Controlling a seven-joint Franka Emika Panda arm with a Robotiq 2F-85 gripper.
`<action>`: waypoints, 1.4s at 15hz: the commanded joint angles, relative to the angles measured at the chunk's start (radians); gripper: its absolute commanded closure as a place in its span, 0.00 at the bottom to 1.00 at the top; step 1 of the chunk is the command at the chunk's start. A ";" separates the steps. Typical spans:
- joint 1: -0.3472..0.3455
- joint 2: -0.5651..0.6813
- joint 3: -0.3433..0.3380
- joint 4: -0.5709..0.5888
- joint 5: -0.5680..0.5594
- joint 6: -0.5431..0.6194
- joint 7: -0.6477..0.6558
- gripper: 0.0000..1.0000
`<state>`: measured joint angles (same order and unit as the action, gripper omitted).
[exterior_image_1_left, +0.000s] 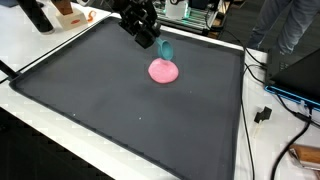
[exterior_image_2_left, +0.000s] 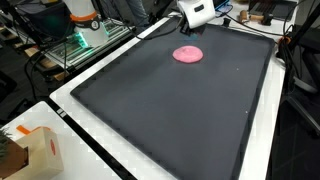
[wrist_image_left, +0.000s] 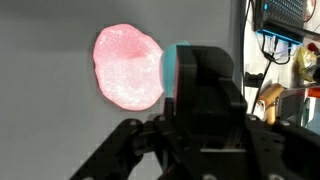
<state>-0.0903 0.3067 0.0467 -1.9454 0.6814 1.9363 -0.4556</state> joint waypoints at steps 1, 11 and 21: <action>-0.020 0.015 0.003 0.005 0.033 -0.033 -0.067 0.75; -0.084 0.067 -0.010 -0.037 0.159 -0.089 -0.476 0.75; -0.107 0.168 -0.026 -0.019 0.162 -0.115 -0.679 0.75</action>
<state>-0.1846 0.4415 0.0275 -1.9780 0.8173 1.8522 -1.0817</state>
